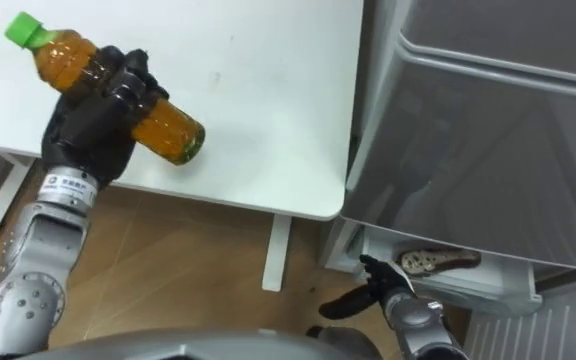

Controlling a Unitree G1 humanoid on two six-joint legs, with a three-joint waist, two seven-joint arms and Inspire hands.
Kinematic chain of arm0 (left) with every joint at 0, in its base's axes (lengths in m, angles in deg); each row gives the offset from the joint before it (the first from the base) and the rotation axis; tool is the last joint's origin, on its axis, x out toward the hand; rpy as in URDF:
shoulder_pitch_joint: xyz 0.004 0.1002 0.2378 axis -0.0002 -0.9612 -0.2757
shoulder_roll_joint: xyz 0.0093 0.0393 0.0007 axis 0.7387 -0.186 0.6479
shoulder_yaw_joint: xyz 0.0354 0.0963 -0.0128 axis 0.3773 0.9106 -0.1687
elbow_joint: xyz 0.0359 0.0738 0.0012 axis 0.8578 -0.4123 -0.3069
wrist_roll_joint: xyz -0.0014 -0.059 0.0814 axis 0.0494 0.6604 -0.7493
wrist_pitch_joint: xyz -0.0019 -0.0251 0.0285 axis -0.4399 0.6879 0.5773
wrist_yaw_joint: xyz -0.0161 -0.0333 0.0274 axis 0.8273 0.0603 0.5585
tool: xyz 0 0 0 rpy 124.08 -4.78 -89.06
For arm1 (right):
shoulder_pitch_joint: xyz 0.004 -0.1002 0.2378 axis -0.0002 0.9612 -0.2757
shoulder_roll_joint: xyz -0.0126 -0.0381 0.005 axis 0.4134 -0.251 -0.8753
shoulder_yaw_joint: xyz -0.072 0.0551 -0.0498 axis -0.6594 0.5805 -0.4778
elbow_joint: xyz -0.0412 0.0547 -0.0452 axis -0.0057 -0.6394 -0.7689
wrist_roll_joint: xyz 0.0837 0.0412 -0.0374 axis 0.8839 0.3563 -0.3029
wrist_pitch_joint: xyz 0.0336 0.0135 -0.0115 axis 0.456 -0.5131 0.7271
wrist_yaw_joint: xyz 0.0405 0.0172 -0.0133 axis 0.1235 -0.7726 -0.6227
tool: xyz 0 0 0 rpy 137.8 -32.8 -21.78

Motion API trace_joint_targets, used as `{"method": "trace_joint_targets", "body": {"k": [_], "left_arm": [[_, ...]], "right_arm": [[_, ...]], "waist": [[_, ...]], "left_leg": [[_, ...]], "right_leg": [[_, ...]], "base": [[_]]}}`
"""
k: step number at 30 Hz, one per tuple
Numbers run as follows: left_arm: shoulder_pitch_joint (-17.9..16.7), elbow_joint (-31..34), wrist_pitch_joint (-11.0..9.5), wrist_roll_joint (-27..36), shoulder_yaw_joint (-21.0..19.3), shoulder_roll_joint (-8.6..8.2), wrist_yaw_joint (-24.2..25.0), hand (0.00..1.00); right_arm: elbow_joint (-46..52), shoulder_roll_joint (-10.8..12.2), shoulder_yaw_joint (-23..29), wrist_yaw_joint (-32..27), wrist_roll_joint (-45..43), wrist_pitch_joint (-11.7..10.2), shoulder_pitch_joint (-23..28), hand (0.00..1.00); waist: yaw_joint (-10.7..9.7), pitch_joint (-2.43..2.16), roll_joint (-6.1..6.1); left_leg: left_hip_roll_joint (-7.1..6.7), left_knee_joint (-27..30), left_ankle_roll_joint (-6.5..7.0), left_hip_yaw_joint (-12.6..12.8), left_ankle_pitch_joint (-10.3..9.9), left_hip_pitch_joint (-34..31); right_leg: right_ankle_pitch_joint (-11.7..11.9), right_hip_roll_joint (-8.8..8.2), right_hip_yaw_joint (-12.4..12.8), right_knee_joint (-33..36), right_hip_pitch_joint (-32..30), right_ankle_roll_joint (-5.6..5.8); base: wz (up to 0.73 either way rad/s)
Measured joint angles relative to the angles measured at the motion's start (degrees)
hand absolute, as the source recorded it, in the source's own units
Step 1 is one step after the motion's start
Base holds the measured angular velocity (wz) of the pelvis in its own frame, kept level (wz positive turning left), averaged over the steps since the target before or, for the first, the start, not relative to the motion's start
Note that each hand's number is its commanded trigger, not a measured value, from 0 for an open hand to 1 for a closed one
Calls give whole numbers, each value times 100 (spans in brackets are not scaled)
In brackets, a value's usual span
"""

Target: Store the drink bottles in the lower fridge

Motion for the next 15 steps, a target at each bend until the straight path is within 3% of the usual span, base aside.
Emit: {"method": "trace_joint_targets", "body": {"k": [3,8,11,15], "left_arm": [[-14,-273,169,-1,84,23,391,100],[-90,-669,472,4,207,154,605,100],[-149,-876,567,103,283,232,818,100],[-388,-969,621,387,331,261,1152,100]], "right_arm": [[211,-30,-3,129,-95,51,5,0],[254,-105,-3,252,-255,235,-3,0],[254,-159,-7,283,-240,348,3,0],[254,-214,-7,456,-231,403,9,0]], "waist": [[-3,26,-7],[7,47,-5],[14,74,41],[13,74,43]], "left_leg": [[-24,32,15,15,9,49],[-20,72,16,75,8,5],[-20,71,16,76,8,-12],[-21,66,16,96,8,-19]], "right_leg": [[-102,-60,-56,130,12,23],[-163,-88,-115,155,25,31],[-171,-98,-160,158,17,32],[-233,-116,-170,214,-2,43]], "base": [[13],[11],[4],[3]]}}
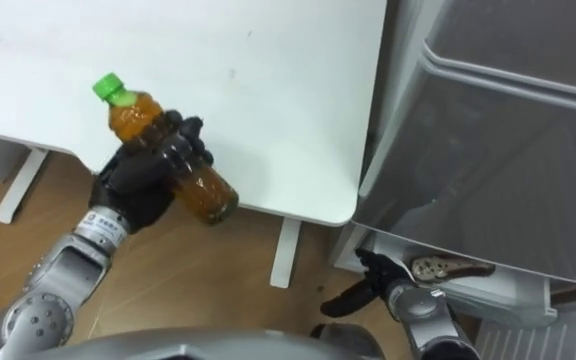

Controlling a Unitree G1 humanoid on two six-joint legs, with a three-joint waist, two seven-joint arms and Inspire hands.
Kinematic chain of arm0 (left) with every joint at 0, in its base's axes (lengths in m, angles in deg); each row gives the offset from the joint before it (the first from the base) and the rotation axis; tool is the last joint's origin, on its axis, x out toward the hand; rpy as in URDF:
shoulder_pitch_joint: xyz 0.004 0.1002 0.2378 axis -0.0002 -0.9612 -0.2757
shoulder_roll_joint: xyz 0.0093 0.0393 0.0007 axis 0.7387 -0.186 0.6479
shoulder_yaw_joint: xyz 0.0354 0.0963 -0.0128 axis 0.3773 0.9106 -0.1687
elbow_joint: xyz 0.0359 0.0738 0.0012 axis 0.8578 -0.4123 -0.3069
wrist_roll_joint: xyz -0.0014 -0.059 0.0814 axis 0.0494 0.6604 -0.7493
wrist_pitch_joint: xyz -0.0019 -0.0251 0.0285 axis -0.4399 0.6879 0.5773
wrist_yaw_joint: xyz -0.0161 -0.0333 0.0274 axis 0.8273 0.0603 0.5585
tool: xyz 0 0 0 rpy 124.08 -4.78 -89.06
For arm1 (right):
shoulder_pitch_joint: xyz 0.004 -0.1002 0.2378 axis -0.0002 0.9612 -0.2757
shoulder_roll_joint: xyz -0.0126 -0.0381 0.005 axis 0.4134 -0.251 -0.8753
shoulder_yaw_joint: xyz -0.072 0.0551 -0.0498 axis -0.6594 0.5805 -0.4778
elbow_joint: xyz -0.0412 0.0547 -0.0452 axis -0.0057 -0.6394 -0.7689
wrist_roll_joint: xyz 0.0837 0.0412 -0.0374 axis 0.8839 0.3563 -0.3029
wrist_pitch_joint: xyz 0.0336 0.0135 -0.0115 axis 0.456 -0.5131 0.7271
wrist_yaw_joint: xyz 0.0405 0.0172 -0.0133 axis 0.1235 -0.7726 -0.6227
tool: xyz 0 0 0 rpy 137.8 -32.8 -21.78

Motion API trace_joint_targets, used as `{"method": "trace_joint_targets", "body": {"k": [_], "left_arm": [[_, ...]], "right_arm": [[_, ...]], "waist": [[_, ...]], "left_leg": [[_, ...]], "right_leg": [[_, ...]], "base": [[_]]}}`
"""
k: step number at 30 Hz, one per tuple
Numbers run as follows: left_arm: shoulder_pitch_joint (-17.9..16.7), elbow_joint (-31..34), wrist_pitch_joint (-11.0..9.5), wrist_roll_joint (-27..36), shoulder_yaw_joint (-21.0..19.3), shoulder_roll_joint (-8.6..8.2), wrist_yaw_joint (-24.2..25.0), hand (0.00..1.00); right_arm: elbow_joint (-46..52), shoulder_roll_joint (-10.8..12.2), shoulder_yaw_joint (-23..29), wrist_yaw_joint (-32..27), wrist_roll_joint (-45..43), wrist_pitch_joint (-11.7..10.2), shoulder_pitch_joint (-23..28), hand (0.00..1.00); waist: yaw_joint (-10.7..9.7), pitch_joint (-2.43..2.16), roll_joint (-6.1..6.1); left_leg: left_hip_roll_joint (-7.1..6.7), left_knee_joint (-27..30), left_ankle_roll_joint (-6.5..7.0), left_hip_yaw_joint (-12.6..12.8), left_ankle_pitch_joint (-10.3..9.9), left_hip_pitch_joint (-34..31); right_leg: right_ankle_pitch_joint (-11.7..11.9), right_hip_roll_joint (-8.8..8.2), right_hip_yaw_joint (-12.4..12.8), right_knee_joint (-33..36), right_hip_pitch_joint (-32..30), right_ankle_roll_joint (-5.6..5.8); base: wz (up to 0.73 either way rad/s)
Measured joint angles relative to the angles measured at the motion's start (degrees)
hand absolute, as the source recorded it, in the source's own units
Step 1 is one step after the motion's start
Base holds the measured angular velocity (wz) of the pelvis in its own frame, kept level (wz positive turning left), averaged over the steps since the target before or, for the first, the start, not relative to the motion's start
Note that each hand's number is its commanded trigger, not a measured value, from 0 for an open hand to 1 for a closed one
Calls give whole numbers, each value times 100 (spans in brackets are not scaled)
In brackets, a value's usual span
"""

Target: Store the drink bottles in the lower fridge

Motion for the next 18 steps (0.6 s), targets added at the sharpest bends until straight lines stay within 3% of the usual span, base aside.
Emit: {"method": "trace_joint_targets", "body": {"k": [8,11,14,18], "left_arm": [[-47,-716,139,-144,-5,45,841,100],[-53,-779,176,-610,0,85,986,100],[-51,-779,188,-676,124,234,1223,100],[-92,-784,202,-756,169,261,1764,100]], "right_arm": [[-2,-16,-53,304,-116,63,-5,0],[-77,-65,-64,422,-117,62,-26,0],[-86,-175,-221,526,-115,64,-74,0],[-88,-220,-219,670,-114,62,-99,0]], "waist": [[61,-14,7],[126,-23,32],[132,-23,59],[157,-14,66]], "left_leg": [[11,23,0,153,0,3],[10,39,0,153,0,-15],[-6,114,0,133,0,-86],[-30,177,0,126,0,-131]], "right_leg": [[-113,-62,-86,154,3,-5],[-128,-70,-110,161,4,-3],[-150,-123,-229,194,1,-3],[-213,-179,-282,275,-5,8]], "base": [[6],[7],[15],[13]]}}
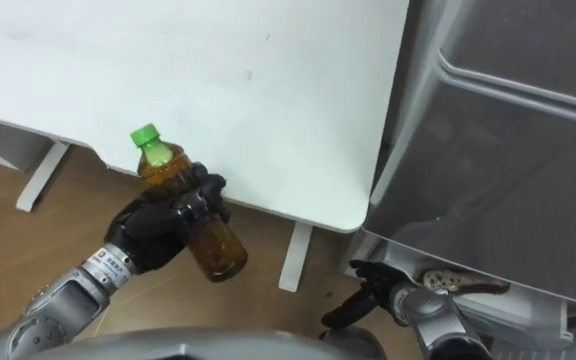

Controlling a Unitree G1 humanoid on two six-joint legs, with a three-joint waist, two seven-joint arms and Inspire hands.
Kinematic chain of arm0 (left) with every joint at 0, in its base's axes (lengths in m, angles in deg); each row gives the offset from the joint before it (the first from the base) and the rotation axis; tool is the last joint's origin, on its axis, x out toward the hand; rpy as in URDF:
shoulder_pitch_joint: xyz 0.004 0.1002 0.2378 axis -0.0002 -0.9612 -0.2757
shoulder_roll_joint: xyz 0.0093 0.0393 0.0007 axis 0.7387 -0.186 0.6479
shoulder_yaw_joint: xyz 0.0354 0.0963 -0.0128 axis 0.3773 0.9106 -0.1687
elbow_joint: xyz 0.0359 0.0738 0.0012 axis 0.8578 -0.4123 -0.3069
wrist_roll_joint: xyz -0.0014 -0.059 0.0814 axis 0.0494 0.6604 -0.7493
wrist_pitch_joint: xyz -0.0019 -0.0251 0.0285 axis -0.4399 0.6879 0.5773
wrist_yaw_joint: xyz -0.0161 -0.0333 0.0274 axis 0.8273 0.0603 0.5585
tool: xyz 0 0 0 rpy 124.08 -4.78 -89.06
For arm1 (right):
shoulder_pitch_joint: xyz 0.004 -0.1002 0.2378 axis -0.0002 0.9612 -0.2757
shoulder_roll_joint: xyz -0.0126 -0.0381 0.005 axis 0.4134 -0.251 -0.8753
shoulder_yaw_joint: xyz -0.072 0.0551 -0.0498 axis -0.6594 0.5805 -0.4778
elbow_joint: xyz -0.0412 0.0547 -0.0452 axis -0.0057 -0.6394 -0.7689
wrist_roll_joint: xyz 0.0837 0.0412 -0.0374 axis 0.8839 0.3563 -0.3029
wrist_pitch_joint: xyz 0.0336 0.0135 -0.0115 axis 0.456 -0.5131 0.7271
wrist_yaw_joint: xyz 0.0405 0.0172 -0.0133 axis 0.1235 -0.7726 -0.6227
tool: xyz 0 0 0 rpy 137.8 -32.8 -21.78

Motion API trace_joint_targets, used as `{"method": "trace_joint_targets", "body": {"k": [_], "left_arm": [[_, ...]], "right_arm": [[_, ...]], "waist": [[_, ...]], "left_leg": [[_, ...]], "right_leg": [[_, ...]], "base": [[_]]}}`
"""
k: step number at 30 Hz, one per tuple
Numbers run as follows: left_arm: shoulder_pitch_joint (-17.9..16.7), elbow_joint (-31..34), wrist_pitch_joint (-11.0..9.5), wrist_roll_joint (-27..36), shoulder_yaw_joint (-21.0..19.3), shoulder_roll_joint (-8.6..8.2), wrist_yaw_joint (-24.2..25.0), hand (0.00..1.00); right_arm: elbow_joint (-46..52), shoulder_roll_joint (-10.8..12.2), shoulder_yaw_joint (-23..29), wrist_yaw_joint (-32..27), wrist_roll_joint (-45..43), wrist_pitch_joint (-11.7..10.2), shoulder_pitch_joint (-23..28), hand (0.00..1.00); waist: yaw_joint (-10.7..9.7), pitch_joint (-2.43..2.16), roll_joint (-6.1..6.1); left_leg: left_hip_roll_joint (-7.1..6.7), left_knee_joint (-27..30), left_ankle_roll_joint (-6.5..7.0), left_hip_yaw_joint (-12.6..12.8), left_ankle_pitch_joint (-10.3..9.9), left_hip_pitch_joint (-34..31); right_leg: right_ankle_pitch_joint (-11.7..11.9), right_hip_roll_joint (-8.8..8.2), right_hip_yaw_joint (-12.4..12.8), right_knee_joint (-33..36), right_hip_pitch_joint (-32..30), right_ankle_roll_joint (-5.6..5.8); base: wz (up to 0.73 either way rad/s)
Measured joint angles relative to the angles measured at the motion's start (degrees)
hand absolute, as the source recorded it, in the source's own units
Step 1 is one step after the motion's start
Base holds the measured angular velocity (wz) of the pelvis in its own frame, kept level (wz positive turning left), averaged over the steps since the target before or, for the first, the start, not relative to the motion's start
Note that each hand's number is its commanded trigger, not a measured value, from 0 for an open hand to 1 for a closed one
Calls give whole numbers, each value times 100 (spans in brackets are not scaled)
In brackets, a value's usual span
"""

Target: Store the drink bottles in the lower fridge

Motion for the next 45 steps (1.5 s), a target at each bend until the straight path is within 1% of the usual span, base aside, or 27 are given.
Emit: {"method": "trace_joint_targets", "body": {"k": [3,5,8,11,12,14,15,17,19,20,21,23,25,28,29,31,33,34,36,37,38,39,41,42,44,45], "left_arm": [[-19,-2,16,3,46,5,221,100],[-40,-24,23,4,45,8,338,100],[-37,-381,22,4,52,2,576,100],[-103,-695,21,-7,79,18,614,100],[-116,-805,20,-11,121,48,631,100],[-142,-953,19,-11,183,113,687,100],[-215,-1004,-1,-10,180,140,741,100],[-304,-1137,-35,-7,180,159,845,100],[-404,-1258,-44,-6,177,176,871,100],[-482,-1330,-68,17,165,182,875,100],[-525,-1429,-69,109,164,188,895,100],[-505,-1505,-76,173,164,182,950,100],[-474,-1574,-104,169,160,176,1029,100],[-474,-1573,-174,76,142,117,1055,100],[-472,-1569,-238,18,138,83,1058,100],[-448,-1500,-275,-190,77,59,1074,100],[-400,-1214,-326,-629,-104,-73,1072,100],[-367,-1155,-357,-697,-118,-83,1068,100],[-150,-901,-450,-828,-126,-104,994,100],[-112,-827,-499,-828,-130,-111,986,100],[-30,-680,-597,-828,-128,-120,974,100],[12,-600,-643,-833,-125,-126,970,100],[250,-379,-810,-906,-104,-162,962,100],[381,-297,-893,-989,-90,-201,928,100],[475,-157,-996,-1079,-71,-252,834,100],[490,-75,-1033,-1125,-61,-291,755,100]], "right_arm": [[1,-19,-5,-3,2,-1,7,0],[5,-19,-9,-3,3,-1,8,0],[4,-18,-9,0,16,-6,32,0],[3,-21,-58,-11,91,-19,70,0],[3,-29,-136,-36,109,-31,68,0],[2,-55,-264,-57,180,-48,61,0],[-1,-71,-342,-62,231,-71,54,0],[4,-135,-449,-70,265,-136,82,0],[19,-165,-463,-85,275,-151,96,0],[84,-165,-474,-88,277,-151,101,0],[194,-167,-516,-68,288,-150,112,0],[318,-170,-570,9,303,-176,108,0],[342,-170,-571,107,307,-213,112,0],[371,-171,-562,282,303,-214,123,0],[421,-164,-562,332,300,-226,138,0],[500,-143,-570,445,303,-259,144,0],[711,-120,-635,557,303,-275,171,0],[740,-108,-655,582,302,-304,170,0],[1000,-85,-709,758,305,-331,183,0],[1086,-80,-726,794,306,-344,198,0],[1155,-50,-727,870,329,-439,224,0],[1156,-27,-744,886,374,-469,224,0],[1160,34,-875,991,647,-516,228,0],[1199,34,-913,1109,776,-527,232,0],[1424,19,-959,1241,817,-538,277,0],[1568,12,-986,1305,893,-578,308,0]], "waist": [[28,11,-25],[40,18,-48],[65,13,-80],[93,9,-130],[135,4,-141],[199,1,-143],[232,0,-146],[309,3,-133],[347,9,-133],[357,18,-149],[374,16,-183],[414,24,-234],[436,26,-248],[456,19,-239],[473,13,-234],[492,17,-238],[490,15,-245],[488,15,-244],[482,27,-241],[480,27,-240],[459,27,-241],[451,25,-246],[443,19,-264],[426,24,-279],[364,30,-311],[295,28,-336]], "left_leg": [[-31,38,0,55,0,-42],[-34,38,1,77,0,-42],[-35,39,1,91,0,-41],[-35,37,1,89,0,-52],[-36,37,1,88,0,-53],[-39,41,1,82,0,-49],[-41,42,1,72,0,-49],[-43,42,1,73,0,-49],[-52,42,1,68,0,-54],[-68,44,1,59,0,-59],[-89,45,2,59,-2,-74],[-112,63,3,35,-4,-165],[-102,70,1,20,-5,-203],[-91,65,1,21,-8,-222],[-80,65,1,18,-8,-247],[-68,69,3,19,-8,-263],[-59,76,16,52,-16,-260],[-58,77,16,58,-17,-261],[-50,80,16,81,-17,-273],[-48,78,16,88,-17,-276],[-44,77,16,103,-17,-277],[-43,75,16,110,-17,-277],[-42,70,17,149,-15,-277],[-45,71,17,171,-15,-276],[-46,70,18,182,-15,-272],[-46,63,18,211,-15,-254]], "right_leg": [[-71,-68,-26,107,-65,8],[-76,-72,-16,133,-72,7],[-83,-76,-34,161,-73,9],[-85,-82,-65,159,-65,10],[-85,-85,-68,159,-63,11],[-88,-92,-97,158,-44,16],[-90,-98,-110,163,-42,18],[-97,-107,-120,173,-42,26],[-130,-128,-119,202,-54,31],[-174,-160,-110,281,-88,31],[-234,-195,-88,373,-164,28],[-281,-240,-97,473,-259,20],[-279,-237,-123,461,-271,17],[-254,-222,-144,414,-259,16],[-219,-202,-160,381,-251,15],[-193,-182,-157,360,-251,12],[-192,-162,-125,344,-262,12],[-192,-161,-126,345,-263,12],[-195,-159,-121,351,-285,11],[-195,-159,-118,351,-290,10],[-195,-154,-118,346,-294,10],[-195,-153,-115,350,-298,9],[-189,-149,-73,366,-347,2],[-185,-146,-39,369,-359,2],[-185,-145,-27,368,-359,3],[-184,-139,-3,366,-359,4]], "base": [[10],[0],[0],[3],[4],[6],[6],[3],[5],[0],[0],[4],[7],[2],[0],[-2],[-6],[0],[0],[-3],[0],[-4],[-11],[-10],[-6],[-9]]}}
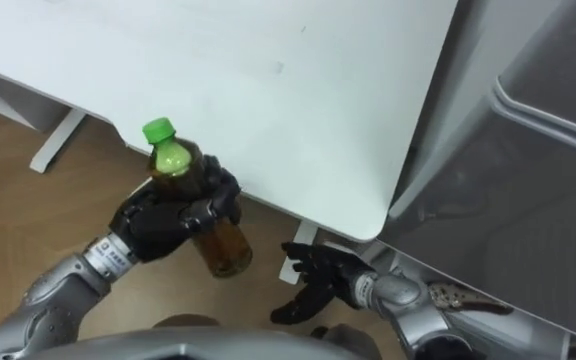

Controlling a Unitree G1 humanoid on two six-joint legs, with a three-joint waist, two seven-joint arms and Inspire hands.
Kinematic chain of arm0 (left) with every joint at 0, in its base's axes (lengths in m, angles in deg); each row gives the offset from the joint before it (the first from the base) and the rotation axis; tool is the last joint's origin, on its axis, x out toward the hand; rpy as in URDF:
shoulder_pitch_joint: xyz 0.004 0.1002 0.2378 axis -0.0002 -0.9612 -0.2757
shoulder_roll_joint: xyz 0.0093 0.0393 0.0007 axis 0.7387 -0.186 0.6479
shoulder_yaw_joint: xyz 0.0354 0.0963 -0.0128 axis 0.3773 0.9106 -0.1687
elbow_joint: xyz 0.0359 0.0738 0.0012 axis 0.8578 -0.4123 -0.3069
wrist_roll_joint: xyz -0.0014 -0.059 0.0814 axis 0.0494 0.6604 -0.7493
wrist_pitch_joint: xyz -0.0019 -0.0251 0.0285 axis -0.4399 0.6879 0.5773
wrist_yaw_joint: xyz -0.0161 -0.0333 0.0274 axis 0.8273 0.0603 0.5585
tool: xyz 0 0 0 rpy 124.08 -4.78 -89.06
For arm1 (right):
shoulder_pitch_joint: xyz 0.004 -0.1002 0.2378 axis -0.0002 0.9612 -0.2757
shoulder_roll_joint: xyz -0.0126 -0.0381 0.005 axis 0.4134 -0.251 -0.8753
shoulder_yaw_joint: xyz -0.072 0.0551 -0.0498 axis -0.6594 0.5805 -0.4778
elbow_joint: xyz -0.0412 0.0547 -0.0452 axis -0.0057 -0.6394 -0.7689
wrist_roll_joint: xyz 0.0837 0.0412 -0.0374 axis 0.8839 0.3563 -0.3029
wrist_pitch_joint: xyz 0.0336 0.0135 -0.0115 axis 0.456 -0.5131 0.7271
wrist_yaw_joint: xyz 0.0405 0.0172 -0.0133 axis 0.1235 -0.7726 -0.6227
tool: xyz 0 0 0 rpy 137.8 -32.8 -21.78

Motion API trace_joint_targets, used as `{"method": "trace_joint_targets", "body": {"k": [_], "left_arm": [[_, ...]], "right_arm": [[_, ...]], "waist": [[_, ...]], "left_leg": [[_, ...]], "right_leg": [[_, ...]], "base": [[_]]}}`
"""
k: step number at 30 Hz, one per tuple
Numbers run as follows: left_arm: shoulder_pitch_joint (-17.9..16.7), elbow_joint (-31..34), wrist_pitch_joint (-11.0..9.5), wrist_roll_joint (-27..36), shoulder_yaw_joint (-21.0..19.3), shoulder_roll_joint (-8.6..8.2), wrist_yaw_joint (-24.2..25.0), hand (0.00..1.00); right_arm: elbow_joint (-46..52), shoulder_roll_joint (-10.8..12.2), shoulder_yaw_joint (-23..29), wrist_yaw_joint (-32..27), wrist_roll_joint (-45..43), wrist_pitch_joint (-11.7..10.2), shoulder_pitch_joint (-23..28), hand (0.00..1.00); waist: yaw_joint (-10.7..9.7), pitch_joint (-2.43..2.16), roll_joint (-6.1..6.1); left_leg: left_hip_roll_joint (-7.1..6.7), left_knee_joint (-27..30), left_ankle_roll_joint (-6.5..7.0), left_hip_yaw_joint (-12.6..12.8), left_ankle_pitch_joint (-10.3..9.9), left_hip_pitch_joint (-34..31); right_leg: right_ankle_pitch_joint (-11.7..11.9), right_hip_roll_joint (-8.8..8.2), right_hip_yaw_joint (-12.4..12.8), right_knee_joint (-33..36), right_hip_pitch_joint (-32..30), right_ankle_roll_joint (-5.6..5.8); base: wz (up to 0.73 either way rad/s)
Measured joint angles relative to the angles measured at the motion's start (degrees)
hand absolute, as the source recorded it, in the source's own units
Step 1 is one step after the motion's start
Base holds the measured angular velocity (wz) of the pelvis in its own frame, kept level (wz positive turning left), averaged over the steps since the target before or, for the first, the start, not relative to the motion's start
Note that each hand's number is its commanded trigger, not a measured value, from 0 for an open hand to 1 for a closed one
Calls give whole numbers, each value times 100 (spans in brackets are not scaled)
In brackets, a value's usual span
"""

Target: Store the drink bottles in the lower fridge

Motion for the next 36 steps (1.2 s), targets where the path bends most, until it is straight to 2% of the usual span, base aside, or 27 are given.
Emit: {"method": "trace_joint_targets", "body": {"k": [5,8,10,13,14,20,26,36], "left_arm": [[289,23,-32,-409,181,-40,-331,100],[454,72,-67,-603,371,-19,-554,100],[523,174,-102,-761,468,-16,-660,100],[644,214,-230,-830,598,-24,-733,100],[681,214,-264,-829,669,-24,-798,100],[700,194,-294,-828,1062,-15,-880,100],[700,111,-294,-828,1285,-8,-881,100],[703,-204,-287,-792,1563,124,-857,100]], "right_arm": [[242,-14,-142,172,316,-109,7,0],[280,-14,-143,236,375,-132,-18,0],[282,-18,-167,233,508,-152,-20,0],[431,-16,-208,257,530,-190,-1,0],[480,-16,-231,296,530,-235,-13,0],[503,-11,-294,467,528,-293,-19,0],[502,12,-309,576,471,-293,-23,0],[611,32,-313,560,521,-266,-30,0]], "waist": [[-172,-11,-32],[-302,-9,-27],[-304,-7,-23],[-385,10,4],[-474,15,16],[-601,46,84],[-736,41,90],[-924,15,129]], "left_leg": [[16,-3,2,273,0,38],[10,-8,10,287,-5,30],[9,-5,14,355,-7,31],[10,-6,16,380,-8,31],[10,-6,16,396,-9,38],[15,-24,27,487,-15,98],[24,-21,52,571,-31,110],[22,-15,85,801,-51,132]], "right_leg": [[23,16,84,-8,-4,7],[37,22,128,-14,-22,16],[54,36,203,-4,-59,13],[89,45,231,-11,-80,6],[93,45,240,-10,-79,3],[98,83,364,8,-90,-2],[107,113,449,25,-124,-5],[226,178,693,-17,-211,1]], "base": [[-10],[-4],[-17],[-8],[-5],[-9],[-7],[-14]]}}
